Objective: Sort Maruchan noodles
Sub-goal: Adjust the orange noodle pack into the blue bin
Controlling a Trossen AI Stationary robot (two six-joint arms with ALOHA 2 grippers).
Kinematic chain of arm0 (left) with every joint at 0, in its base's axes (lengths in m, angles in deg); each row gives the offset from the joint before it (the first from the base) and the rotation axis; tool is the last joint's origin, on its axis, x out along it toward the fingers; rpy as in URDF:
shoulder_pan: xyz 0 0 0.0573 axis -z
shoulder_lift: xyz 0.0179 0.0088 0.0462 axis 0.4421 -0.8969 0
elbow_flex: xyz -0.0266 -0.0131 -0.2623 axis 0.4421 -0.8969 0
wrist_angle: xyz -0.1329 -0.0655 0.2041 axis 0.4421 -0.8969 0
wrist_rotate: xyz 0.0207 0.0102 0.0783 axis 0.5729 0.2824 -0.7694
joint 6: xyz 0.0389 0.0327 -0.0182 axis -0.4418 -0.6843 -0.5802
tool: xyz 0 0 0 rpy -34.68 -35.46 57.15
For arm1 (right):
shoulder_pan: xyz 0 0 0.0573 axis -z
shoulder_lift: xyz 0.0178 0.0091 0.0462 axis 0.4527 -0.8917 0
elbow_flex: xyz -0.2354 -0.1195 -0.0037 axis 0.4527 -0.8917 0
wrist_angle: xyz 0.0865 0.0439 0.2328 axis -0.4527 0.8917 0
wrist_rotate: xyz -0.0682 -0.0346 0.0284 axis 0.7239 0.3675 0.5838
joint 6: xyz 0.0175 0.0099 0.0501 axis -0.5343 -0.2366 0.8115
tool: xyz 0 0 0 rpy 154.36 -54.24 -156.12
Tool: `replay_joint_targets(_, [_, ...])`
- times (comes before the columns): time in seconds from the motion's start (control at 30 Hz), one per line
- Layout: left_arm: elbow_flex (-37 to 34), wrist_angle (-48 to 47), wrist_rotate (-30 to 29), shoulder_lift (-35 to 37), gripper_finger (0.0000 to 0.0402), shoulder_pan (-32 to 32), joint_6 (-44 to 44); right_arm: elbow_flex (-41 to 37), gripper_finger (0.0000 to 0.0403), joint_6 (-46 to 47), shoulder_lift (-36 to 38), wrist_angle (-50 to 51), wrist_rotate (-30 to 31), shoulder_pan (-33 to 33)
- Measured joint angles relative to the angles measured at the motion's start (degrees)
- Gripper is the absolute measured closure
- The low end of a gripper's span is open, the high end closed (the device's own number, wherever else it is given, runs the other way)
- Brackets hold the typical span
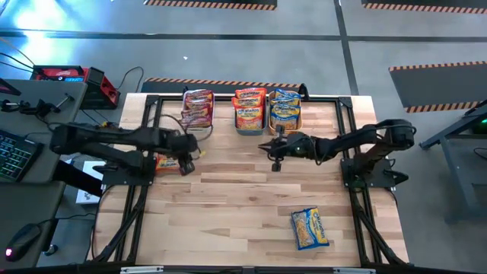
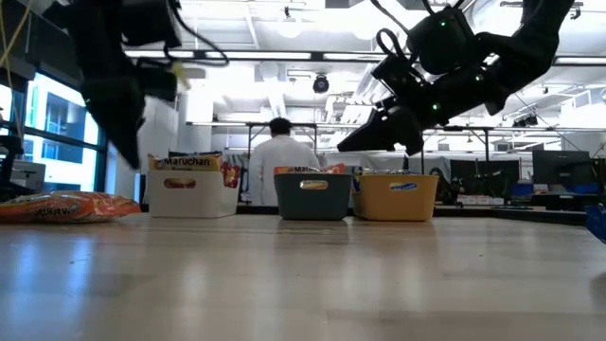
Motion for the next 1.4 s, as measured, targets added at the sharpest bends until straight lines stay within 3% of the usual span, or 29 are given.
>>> replay_joint_targets(0.27, [0.0,-7.6,2.0,-10.5,0.021,5.9,10.1,0.0,0.0402,-4.0,1.8,0.2,-4.0,6.2])
replay_joint_targets(0.53, [1.9,-7.7,-0.6,-14.0,0.0197,7.9,13.1,0.0,0.0403,-5.9,1.8,-1.2,-9.3,12.1])
replay_joint_targets(0.63, [7.0,-3.4,-7.2,-14.0,0.0209,5.1,9.8,0.0,0.0403,-6.5,1.8,-2.1,-10.8,14.1])
replay_joint_targets(0.7, [9.5,5.4,-8.1,-13.8,0.0218,0.7,5.3,0.5,0.0403,-5.7,1.8,-1.4,-12.1,15.7])
replay_joint_targets(0.83, [10.7,28.8,6.5,-14.1,0.0239,-10.9,-1.2,3.6,0.0403,-3.3,1.9,4.4,-15.6,19.2])
replay_joint_targets(0.93, [10.9,38.2,15.2,-16.8,0.0248,-19.4,3.2,6.2,0.0403,-3.3,1.9,8.6,-16.4,21.3])
replay_joint_targets(1.07, [13.9,38.1,17.9,-22.1,0.0237,-26.1,2.6,8.6,0.0403,-4.5,1.9,10.5,-16.5,22.9])
replay_joint_targets(1.3, [24.7,36.6,21.3,-34.1,0.0181,-27.2,1.6,11.8,0.0403,-8.7,1.9,11.6,-17.0,24.3])
replay_joint_targets(1.4, [29.3,31.2,19.2,-38.7,0.0164,-27.2,1.5,12.3,0.0403,-10.0,1.9,11.9,-17.0,24.7])
